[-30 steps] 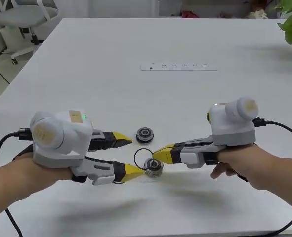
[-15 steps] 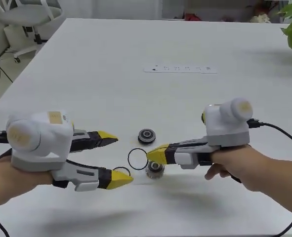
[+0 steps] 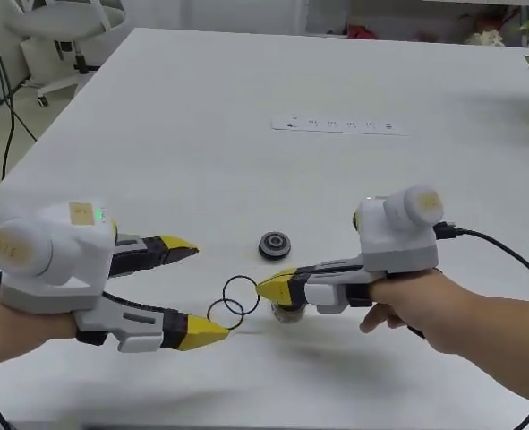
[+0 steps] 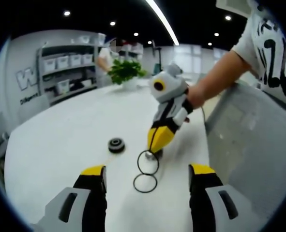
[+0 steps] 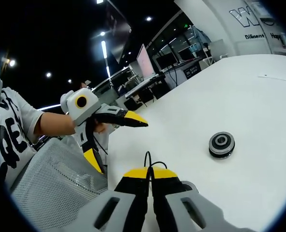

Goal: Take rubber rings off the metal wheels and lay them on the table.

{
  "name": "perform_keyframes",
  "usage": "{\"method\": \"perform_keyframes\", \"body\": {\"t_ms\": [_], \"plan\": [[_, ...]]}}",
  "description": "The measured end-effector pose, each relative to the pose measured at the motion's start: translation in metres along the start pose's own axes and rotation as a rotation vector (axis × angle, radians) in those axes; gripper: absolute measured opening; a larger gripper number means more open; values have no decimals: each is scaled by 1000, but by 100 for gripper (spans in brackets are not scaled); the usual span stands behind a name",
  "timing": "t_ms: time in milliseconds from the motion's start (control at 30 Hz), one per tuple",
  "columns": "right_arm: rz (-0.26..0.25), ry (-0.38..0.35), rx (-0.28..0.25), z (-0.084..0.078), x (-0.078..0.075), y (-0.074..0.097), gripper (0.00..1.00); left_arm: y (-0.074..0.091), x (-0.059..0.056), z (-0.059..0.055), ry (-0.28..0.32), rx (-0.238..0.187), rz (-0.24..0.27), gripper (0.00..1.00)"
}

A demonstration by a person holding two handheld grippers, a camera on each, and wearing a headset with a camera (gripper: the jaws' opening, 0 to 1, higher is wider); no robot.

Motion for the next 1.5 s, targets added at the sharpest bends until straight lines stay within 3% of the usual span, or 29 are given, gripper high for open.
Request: {"method": "perform_keyframes", "body": {"t_ms": [667,967,1167,1500], "plan": [[-2,26,51,-13,2,-26,0,11,1,-8,22,-4,22,71],[-40,56,58,-15,-3,-32,0,11,0,-10,27,0,21,71],[-60,114,67,-16,-2,-33,0,11,0,-11,26,5,21,71],[-80,221,27,-12,1,-31,2,11,-1,-11,28,10,19,71]]}}
Point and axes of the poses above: the centre of the closed fingertips' face, and the gripper's own axes: y roughly backward along the fingers, x roughly to its left, z roughly out of its top, the point moved 2 cm from there along y, roughly backward along the fingers, and after that the axes turned 12 degrees about -z, right-handed, at the moved point
